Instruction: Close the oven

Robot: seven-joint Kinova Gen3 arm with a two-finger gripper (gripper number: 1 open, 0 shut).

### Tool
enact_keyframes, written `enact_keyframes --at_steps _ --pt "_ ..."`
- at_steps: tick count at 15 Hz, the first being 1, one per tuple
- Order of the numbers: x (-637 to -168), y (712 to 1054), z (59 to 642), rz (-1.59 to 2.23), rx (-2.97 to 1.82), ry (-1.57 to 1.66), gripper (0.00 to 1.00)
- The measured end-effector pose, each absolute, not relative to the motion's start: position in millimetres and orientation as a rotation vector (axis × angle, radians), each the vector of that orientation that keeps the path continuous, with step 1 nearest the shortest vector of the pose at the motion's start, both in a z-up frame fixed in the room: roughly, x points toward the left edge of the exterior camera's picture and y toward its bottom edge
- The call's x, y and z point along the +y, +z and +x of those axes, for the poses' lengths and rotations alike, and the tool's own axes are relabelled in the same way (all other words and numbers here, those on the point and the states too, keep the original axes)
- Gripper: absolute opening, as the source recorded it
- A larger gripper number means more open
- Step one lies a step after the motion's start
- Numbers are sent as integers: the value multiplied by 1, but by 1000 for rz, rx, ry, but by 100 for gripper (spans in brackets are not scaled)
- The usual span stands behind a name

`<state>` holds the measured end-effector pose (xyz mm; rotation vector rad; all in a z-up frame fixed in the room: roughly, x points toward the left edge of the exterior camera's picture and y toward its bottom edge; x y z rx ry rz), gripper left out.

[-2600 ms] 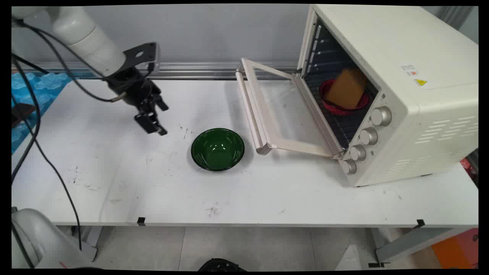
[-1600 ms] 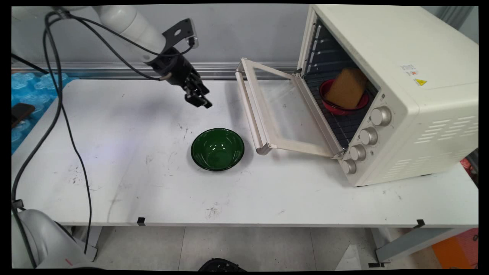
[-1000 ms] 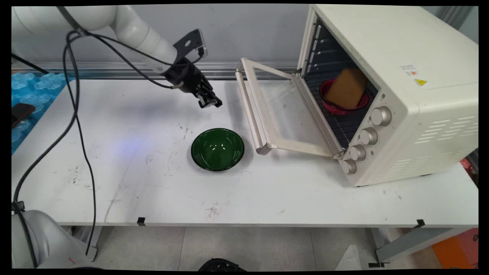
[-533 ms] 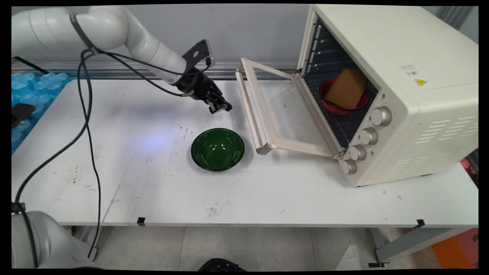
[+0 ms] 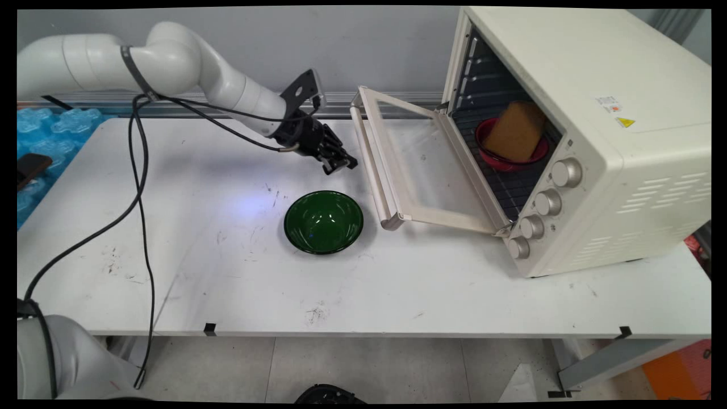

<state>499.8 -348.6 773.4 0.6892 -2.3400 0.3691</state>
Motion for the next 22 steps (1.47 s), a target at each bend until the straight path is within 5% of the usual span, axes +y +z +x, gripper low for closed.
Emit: enact_keyframes --at_steps 22 --pt "-369 762 473 605 -2204 411 0"
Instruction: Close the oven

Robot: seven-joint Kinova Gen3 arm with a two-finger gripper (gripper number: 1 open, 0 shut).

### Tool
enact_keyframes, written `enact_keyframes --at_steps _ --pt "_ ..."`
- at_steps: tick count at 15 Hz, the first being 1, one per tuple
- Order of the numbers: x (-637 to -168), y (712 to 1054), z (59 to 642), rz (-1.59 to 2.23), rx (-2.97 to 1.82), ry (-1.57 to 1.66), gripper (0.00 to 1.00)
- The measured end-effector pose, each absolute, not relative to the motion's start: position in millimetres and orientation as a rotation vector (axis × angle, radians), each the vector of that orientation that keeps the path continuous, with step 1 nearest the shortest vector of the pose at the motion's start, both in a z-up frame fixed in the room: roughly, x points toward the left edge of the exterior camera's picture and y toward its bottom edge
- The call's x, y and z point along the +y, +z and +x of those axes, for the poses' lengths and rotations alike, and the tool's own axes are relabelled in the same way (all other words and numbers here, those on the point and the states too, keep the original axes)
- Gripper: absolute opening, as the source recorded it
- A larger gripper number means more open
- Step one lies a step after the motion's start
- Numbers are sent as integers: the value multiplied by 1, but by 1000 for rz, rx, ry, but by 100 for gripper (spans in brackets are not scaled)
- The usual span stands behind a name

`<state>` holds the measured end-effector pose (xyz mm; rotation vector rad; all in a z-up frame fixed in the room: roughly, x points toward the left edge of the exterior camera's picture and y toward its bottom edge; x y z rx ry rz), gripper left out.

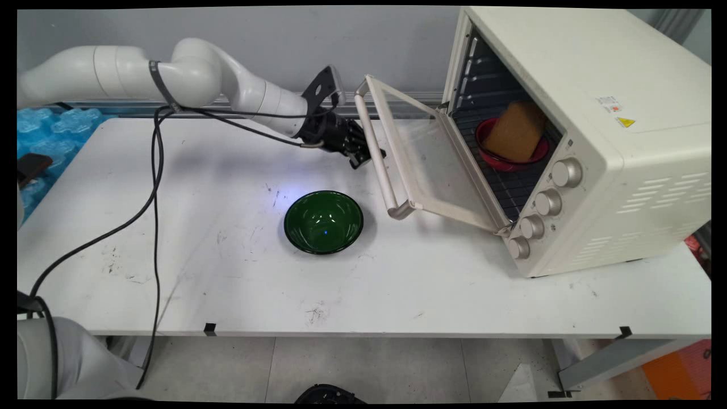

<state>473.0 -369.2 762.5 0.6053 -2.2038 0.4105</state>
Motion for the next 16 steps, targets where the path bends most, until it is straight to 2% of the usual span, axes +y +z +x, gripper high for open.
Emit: enact_keyframes --at_steps 6,16 --pt "-377 782 469 580 -2199 414 0" --pt "-392 837 455 532 -2228 376 0"
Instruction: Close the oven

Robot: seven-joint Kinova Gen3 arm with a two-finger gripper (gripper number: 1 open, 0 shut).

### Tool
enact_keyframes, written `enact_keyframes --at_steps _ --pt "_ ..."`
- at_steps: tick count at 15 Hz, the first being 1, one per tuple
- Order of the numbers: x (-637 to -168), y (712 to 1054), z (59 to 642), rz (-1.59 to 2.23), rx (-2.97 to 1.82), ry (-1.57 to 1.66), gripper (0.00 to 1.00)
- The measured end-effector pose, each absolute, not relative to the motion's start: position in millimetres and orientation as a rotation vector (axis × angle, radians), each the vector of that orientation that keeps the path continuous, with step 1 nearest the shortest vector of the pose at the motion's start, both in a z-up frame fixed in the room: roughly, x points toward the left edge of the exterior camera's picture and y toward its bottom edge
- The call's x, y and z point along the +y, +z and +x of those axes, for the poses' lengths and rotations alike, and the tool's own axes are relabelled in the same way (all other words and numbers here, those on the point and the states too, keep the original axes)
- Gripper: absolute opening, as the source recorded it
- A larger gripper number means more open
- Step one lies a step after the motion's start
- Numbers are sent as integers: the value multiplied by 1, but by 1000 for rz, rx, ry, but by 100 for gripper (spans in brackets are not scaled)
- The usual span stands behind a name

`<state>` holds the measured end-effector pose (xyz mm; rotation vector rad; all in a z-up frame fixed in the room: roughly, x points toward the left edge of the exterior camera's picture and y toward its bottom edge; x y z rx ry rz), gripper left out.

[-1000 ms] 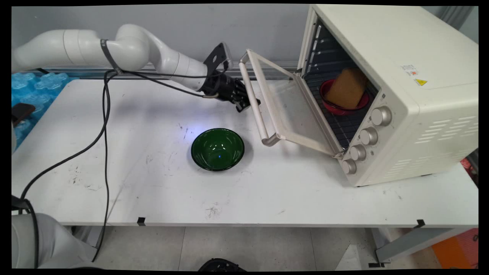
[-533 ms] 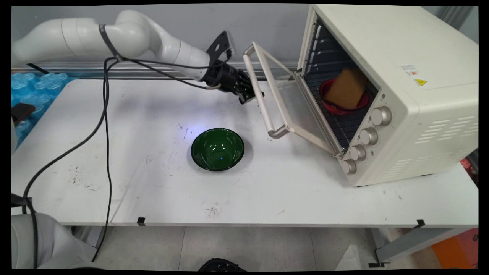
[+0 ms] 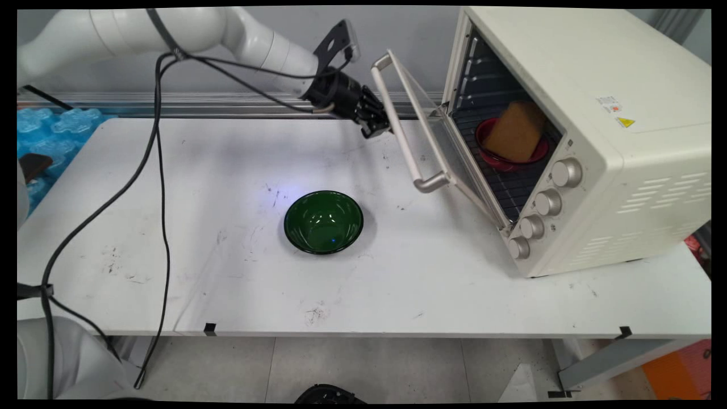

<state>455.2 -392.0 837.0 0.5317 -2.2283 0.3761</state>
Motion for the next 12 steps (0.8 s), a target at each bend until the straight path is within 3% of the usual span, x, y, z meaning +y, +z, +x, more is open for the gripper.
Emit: enact_keyframes --at_steps 12 --pt "-423 888 421 467 -2250 346 0"
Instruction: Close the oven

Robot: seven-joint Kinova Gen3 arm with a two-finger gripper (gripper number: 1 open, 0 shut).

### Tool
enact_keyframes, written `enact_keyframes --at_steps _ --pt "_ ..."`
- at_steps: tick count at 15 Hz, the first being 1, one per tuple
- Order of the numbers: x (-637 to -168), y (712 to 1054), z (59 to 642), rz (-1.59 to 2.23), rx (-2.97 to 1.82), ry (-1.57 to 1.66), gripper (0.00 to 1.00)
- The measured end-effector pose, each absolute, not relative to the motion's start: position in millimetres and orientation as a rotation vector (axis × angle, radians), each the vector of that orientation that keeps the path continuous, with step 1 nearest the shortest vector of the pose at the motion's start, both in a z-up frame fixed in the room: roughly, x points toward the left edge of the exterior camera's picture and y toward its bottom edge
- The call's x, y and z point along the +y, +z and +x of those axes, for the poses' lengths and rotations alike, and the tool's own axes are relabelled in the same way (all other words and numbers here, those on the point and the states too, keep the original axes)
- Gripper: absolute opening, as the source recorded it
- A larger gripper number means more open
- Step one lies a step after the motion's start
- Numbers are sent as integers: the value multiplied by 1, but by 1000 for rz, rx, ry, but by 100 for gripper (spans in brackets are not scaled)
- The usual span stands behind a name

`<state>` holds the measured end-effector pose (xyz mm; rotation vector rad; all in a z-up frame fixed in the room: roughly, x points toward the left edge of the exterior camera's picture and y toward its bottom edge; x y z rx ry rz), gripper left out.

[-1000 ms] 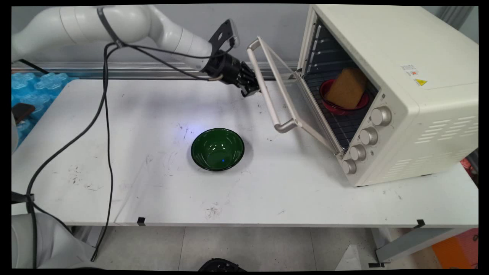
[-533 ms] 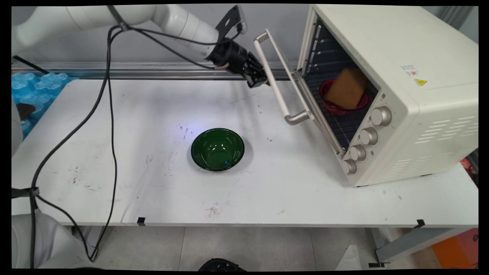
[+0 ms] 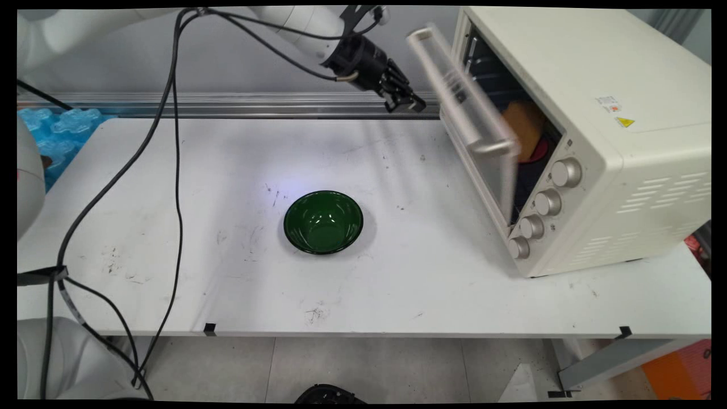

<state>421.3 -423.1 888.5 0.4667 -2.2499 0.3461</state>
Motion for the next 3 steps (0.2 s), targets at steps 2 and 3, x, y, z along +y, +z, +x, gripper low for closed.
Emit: enact_keyframes --at_steps 2,3 --pt "-426 893 418 464 -2254 344 0" --pt "-427 895 417 464 -2257 342 0"
